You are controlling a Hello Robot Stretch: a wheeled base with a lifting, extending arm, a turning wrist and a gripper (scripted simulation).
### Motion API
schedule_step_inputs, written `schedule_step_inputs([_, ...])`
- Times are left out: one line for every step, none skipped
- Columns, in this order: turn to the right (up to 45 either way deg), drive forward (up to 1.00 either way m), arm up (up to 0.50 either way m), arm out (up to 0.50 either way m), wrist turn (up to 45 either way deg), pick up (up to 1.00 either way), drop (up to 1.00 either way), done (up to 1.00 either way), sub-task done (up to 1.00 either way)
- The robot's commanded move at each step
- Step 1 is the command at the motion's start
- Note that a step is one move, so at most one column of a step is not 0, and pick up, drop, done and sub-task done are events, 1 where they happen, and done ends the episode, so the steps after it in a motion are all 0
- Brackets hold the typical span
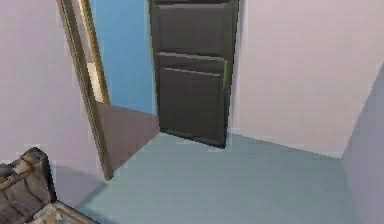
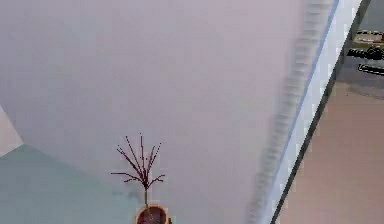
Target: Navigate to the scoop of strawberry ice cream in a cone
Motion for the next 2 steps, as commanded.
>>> schedule_step_inputs([0.0, 0.80, 0.00, 0.00, 0.0, 0.00, 0.00, 0.00, 0.00])
schedule_step_inputs([-18.0, 0.00, 0.00, 0.00, 0.0, 0.00, 0.00, 0.00, 0.00])
